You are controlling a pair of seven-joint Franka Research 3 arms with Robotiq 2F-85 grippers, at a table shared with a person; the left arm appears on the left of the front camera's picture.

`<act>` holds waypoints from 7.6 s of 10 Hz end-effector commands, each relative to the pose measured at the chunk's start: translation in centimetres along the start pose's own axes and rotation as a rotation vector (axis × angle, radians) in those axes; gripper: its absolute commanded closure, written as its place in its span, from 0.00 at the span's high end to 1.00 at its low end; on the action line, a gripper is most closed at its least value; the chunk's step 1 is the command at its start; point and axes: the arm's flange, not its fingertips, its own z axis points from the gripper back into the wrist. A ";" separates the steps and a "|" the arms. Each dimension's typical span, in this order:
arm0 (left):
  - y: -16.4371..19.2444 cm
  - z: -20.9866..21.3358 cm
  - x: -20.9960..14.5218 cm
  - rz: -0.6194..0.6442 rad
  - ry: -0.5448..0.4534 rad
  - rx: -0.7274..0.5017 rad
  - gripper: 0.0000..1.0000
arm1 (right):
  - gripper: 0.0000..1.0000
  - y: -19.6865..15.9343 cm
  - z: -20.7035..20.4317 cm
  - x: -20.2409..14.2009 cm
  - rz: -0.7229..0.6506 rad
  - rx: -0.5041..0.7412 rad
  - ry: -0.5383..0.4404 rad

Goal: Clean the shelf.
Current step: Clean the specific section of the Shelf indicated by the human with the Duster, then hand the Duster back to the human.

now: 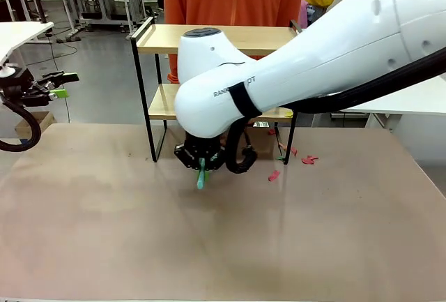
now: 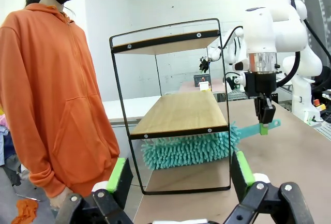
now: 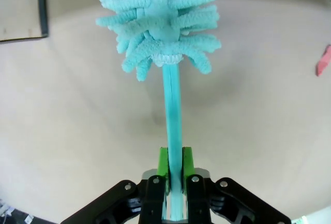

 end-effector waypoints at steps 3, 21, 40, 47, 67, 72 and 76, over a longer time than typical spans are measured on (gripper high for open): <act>-0.2 -0.1 0.3 -0.014 0.002 -0.001 1.00 | 0.13 -6.6 -0.3 0.6 -0.060 -0.001 0.059; -0.2 -0.1 0.3 -0.014 0.002 -0.001 1.00 | 0.13 -19.0 2.1 -2.6 0.016 -0.077 0.016; -0.2 -0.1 0.3 -0.014 0.002 -0.001 1.00 | 0.13 -29.9 16.7 -15.7 1.149 -0.271 0.197; -0.2 -0.1 0.3 -0.014 0.002 -0.001 1.00 | 0.13 -33.7 20.5 -17.4 1.089 -0.307 0.203; -19.2 -11.0 6.0 0.127 0.056 -0.005 1.00 | 0.13 -35.6 21.6 -5.3 1.641 -0.080 -0.216; -26.6 -16.3 5.0 0.205 0.044 0.100 1.00 | 0.13 -34.7 18.6 -1.6 1.794 0.060 -0.367; -26.2 -15.6 4.0 0.200 0.047 0.080 1.00 | 0.13 -34.2 18.5 -2.1 1.771 0.031 -0.337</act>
